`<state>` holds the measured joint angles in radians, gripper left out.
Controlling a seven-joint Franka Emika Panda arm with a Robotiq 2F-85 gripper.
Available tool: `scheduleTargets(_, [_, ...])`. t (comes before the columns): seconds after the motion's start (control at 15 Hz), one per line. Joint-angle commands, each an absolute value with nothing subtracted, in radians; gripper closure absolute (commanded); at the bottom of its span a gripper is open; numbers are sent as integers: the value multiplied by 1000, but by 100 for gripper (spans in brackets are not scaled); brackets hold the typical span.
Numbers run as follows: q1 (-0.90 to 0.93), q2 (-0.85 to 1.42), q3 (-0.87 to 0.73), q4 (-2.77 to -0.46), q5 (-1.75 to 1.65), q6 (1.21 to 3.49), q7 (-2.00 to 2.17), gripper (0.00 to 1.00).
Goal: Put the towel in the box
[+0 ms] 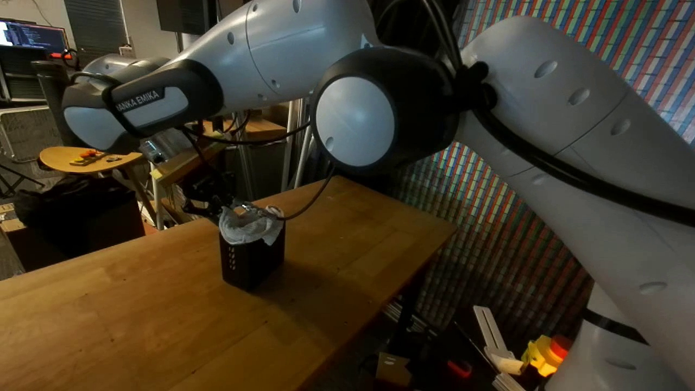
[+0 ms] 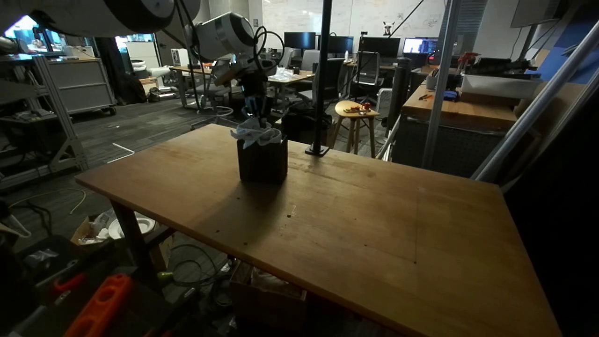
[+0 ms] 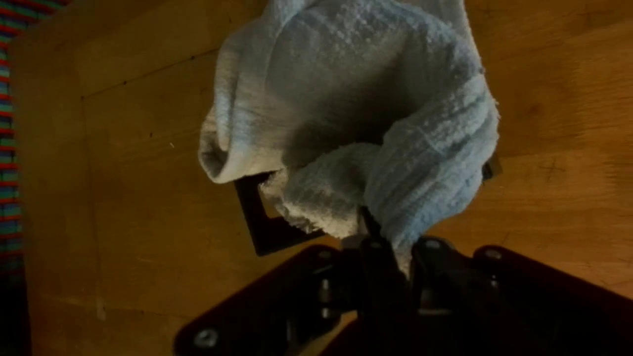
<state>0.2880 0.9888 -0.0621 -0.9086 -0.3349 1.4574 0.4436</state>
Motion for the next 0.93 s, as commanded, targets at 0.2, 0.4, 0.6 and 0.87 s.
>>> scheduleTargets(0.2, [282,771,-53,-1269,-280,1620,623,94])
scheduleTargets(0.4, [287,696,-61,-1392,-283,1673,655,94])
scheduleTargets(0.6, [277,623,-55,-1515,-289,1747,670,94])
scheduleTargets(0.87, [272,554,-54,-1607,-321,1849,636,94])
